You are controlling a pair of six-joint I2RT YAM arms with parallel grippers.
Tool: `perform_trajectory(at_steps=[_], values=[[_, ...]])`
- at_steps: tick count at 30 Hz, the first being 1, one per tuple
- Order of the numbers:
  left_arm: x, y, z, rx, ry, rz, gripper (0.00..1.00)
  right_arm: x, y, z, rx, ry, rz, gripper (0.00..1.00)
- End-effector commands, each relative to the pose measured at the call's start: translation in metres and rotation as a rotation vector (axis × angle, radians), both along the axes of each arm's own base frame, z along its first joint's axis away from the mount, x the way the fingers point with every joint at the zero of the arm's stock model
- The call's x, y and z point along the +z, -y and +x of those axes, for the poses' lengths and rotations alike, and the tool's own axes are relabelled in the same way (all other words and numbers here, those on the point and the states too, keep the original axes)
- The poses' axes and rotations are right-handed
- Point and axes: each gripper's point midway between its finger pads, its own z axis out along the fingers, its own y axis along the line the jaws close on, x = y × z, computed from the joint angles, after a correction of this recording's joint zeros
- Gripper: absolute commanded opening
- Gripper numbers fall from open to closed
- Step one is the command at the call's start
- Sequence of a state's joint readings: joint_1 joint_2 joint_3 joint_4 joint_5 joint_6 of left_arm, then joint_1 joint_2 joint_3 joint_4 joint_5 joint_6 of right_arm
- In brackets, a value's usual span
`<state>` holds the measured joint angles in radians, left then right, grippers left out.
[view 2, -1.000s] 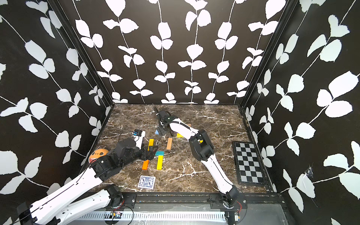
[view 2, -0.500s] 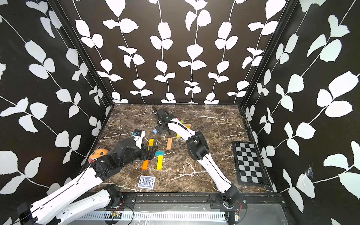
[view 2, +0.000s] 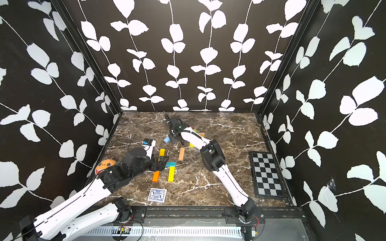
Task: Assemble the letter h with building blocks
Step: Pick up the building block from the center of the board, then place the building block at the center of the board.
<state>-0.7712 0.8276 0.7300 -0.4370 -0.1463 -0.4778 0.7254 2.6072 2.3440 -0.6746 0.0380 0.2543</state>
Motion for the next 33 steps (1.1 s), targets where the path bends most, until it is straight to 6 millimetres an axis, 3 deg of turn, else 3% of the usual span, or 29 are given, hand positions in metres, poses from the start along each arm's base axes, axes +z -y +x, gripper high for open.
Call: perform_trajectory(at_steps=[1, 6, 9, 12, 19, 25, 33], values=[[-0.002, -0.005, -0.002, 0.003, 0.000, 0.009, 0.99, 0.026, -0.003, 0.010, -0.063, 0.045, 0.071, 0.68], [0.008, -0.007, -0.002, 0.006, 0.029, -0.009, 0.99, 0.083, -0.009, 0.015, -0.143, 0.116, 0.185, 0.67], [0.010, -0.009, -0.002, 0.009, 0.035, -0.003, 0.99, 0.105, -0.001, 0.001, -0.201, 0.138, 0.197, 0.68], [0.015, -0.011, -0.002, 0.016, 0.054, -0.001, 0.99, 0.115, 0.014, -0.024, -0.272, 0.129, 0.208, 0.68], [0.031, -0.020, -0.001, 0.045, 0.114, -0.036, 0.99, 0.109, 0.052, -0.104, -0.436, 0.097, 0.191, 0.69], [0.039, -0.025, -0.006, 0.058, 0.146, -0.084, 0.99, 0.090, 0.060, -0.166, -0.528, 0.071, 0.187, 0.69], [0.045, -0.023, -0.013, 0.026, 0.155, -0.127, 0.99, 0.053, 0.069, -0.208, -0.656, 0.025, 0.190, 0.70]])
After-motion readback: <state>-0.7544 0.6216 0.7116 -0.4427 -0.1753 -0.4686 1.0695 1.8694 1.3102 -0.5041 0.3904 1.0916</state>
